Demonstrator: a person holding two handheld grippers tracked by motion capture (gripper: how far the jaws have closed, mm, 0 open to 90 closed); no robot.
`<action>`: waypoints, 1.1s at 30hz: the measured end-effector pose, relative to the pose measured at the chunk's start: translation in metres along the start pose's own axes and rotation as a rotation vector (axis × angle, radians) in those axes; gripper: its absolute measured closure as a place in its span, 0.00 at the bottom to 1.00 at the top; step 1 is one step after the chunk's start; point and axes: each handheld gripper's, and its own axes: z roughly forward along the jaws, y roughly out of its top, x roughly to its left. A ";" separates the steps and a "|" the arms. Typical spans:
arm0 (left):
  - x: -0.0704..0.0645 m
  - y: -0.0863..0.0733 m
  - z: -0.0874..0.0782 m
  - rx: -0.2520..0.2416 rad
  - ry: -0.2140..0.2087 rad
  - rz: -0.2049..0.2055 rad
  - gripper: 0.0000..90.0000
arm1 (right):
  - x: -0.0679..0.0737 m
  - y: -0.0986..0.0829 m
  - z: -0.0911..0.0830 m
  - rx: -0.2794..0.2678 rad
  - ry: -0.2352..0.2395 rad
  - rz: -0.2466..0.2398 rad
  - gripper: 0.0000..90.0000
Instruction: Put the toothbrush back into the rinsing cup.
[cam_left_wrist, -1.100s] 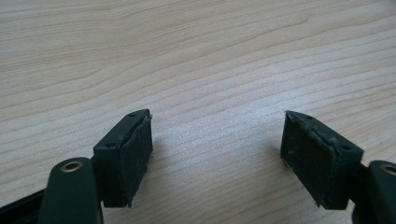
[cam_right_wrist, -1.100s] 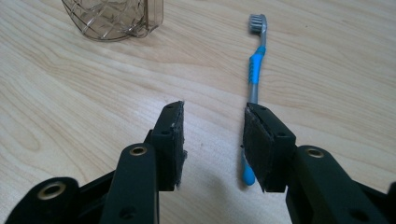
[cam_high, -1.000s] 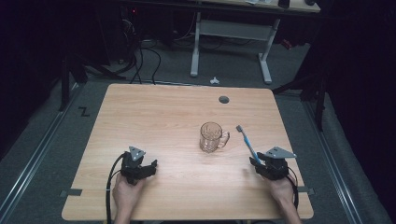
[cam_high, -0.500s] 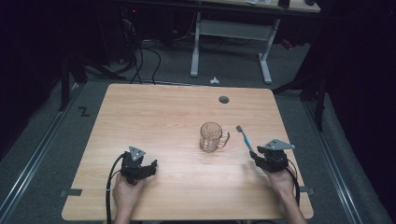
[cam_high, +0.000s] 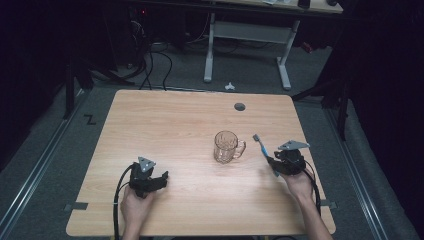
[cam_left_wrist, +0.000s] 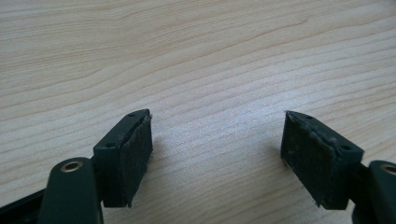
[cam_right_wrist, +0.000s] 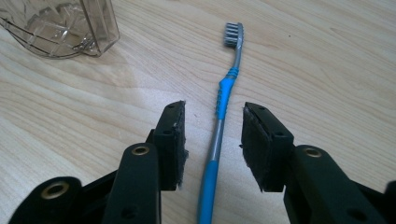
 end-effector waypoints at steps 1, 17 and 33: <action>0.000 0.000 0.000 0.000 0.000 0.000 0.28 | -0.001 0.001 0.001 0.002 -0.001 -0.005 0.67; 0.000 0.000 0.000 0.000 -0.001 0.000 0.28 | -0.007 0.025 0.015 0.090 0.009 -0.064 0.69; 0.000 0.000 0.000 0.000 -0.002 0.000 0.28 | -0.014 0.049 0.031 0.212 0.002 -0.076 0.70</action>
